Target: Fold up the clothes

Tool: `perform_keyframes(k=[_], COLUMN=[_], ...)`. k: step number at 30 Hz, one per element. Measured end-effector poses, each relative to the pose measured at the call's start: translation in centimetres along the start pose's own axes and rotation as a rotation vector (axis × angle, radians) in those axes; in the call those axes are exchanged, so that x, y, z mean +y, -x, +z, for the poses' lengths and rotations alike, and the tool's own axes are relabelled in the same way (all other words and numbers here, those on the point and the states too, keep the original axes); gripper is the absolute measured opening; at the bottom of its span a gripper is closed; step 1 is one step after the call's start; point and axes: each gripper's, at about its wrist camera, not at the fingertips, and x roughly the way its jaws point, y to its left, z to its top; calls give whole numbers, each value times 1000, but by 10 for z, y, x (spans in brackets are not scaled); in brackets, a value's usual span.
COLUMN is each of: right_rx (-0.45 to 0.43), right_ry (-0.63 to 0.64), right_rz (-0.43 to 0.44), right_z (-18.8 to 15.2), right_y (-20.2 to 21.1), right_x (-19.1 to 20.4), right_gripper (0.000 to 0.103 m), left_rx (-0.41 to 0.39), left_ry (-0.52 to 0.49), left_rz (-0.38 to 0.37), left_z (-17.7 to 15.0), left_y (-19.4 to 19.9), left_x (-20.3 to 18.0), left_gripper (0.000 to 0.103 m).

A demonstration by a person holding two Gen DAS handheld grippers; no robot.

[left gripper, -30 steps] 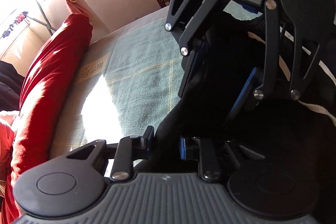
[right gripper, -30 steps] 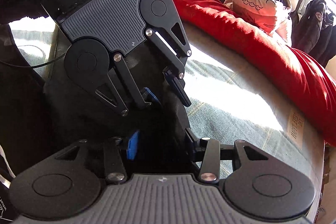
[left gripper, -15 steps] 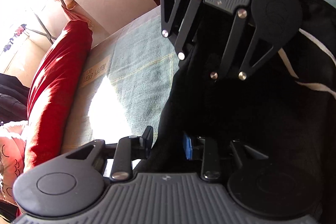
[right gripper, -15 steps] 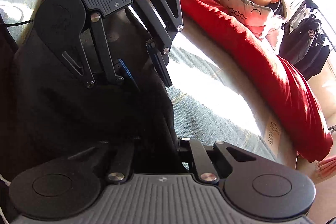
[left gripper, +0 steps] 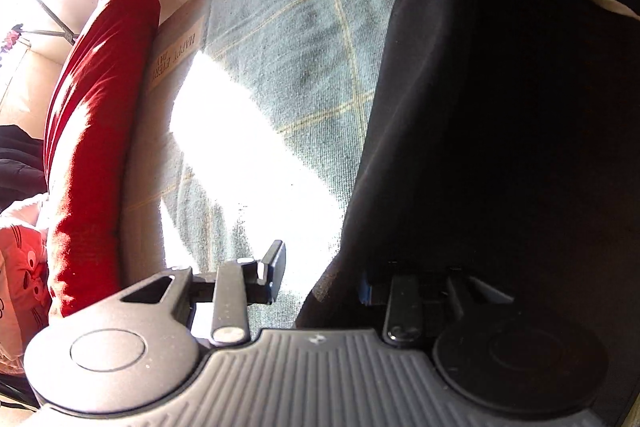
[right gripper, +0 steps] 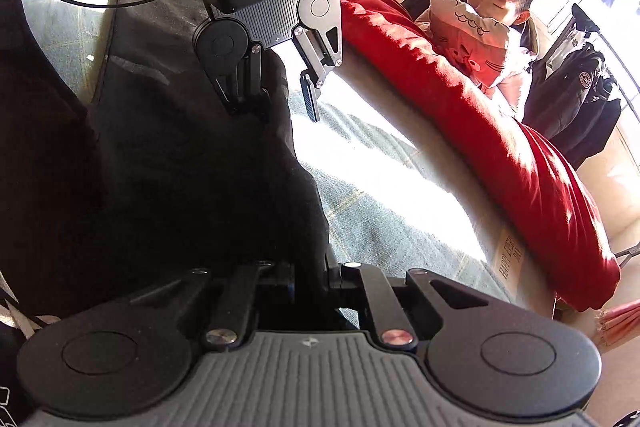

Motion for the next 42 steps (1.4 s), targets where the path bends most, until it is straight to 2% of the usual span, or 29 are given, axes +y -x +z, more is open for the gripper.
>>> perform_keyframes(k=[1, 3, 7, 12, 17, 24, 31, 36, 42], right_rx=[-5, -9, -14, -13, -25, -79, -124, -149, -150], right_ry=[-2, -8, -27, -27, -26, -26, -71, -106, -138], right_rz=[-5, -7, -14, -47, -132, -278, -327, -342, -325], right_z=[0, -1, -3, -5, -7, -11, -18, -25, -40], right_y=[3, 6, 12, 18, 26, 57, 96, 124, 152], right_x=[0, 0, 2, 13, 20, 34, 46, 58, 73], right_gripper=[12, 12, 12, 12, 12, 12, 13, 13, 13], left_rx=[3, 8, -2, -25, -44, -84, -155, -187, -251], left_ry=[-11, -24, 46, 102, 112, 124, 129, 141, 130], left_rz=[4, 15, 57, 163, 255, 373, 465, 495, 474], left_z=[-1, -3, -3, 1, 16, 35, 51, 60, 63], left_y=[2, 6, 18, 51, 87, 135, 179, 200, 229], left_x=[-4, -10, -19, -32, -52, -83, -117, -127, -159], left_gripper=[30, 17, 9, 8, 7, 8, 8, 8, 8])
